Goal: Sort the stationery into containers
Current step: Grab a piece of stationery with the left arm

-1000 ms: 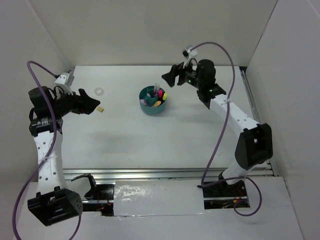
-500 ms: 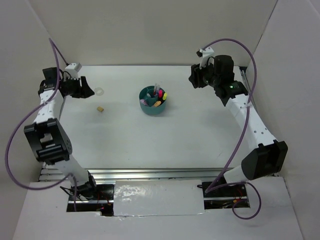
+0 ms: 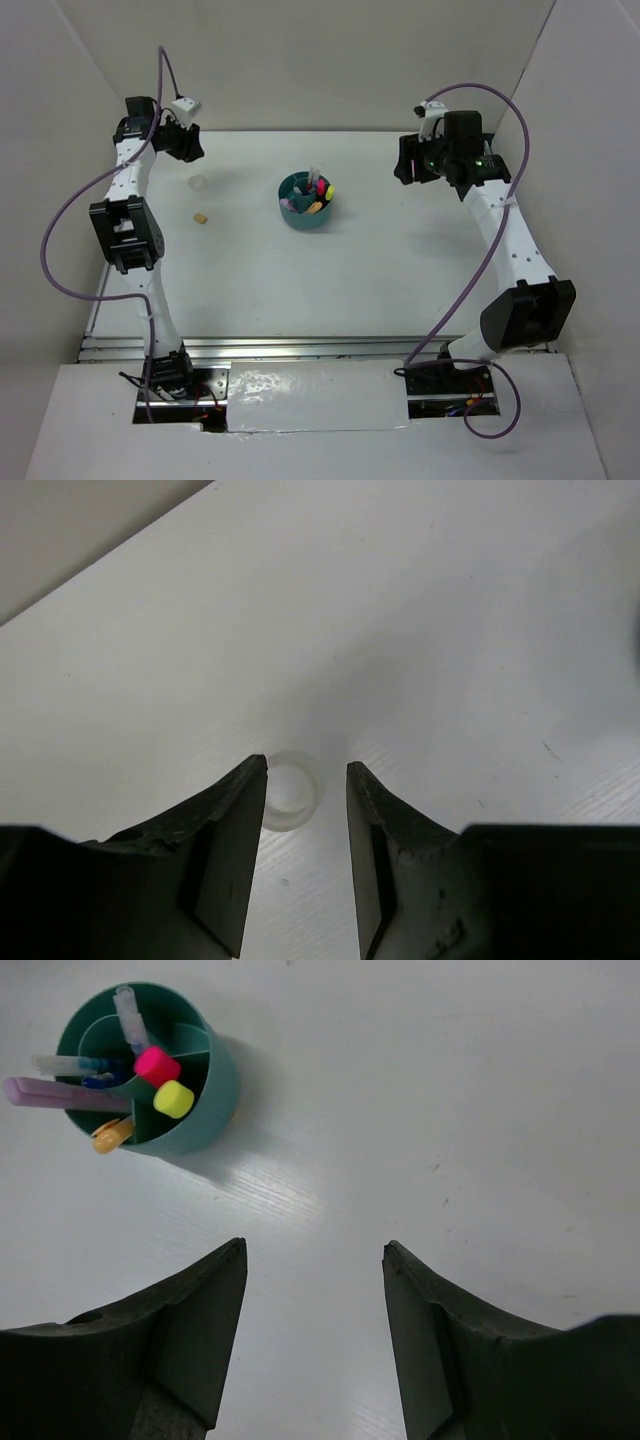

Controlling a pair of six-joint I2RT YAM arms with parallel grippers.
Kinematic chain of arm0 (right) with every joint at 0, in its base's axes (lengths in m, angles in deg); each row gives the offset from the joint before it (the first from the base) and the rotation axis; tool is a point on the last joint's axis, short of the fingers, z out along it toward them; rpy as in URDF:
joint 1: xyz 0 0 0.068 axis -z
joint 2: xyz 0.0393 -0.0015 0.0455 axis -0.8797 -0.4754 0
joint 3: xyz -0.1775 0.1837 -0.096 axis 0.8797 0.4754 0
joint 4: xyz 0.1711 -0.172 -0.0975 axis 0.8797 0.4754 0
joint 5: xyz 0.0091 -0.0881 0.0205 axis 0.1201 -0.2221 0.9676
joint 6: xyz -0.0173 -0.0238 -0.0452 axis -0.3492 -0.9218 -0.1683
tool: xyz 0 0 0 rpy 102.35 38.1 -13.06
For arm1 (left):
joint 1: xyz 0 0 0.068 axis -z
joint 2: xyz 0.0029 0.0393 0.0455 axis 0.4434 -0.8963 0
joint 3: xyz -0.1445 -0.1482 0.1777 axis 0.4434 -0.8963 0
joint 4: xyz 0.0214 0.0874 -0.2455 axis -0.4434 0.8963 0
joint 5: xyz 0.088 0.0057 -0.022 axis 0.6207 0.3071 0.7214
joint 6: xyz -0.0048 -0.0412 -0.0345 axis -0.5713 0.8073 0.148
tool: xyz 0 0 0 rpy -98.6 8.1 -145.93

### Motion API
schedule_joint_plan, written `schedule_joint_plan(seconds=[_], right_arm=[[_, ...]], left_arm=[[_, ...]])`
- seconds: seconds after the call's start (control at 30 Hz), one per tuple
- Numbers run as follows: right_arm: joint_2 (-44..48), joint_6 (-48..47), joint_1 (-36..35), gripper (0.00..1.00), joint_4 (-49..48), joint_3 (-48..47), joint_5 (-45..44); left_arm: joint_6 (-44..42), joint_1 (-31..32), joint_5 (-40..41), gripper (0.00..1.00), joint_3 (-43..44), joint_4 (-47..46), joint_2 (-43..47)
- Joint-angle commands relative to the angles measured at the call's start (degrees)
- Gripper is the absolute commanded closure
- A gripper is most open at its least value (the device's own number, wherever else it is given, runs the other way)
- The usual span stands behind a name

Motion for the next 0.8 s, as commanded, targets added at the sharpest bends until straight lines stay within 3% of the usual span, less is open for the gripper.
schedule_joint_plan(seconds=[0.0,0.4,0.77], right_arm=[[0.8,-0.2,1.5,0.36,1.0,-1.6,-1.6],[-5.8,-1.1,3.4,0.34,1.8,-7.6,-2.0],[-6.0,-1.0,3.4,0.32,1.5,-6.3,-3.0]], left_arm=[[-5.0,0.9,3.6,0.5,4.5,5.1,-3.9],[-5.9,3.7,10.9,0.44,4.7,6.8,-7.9],[-6.6,4.1,13.5,0.4,5.6,7.7,-11.9]])
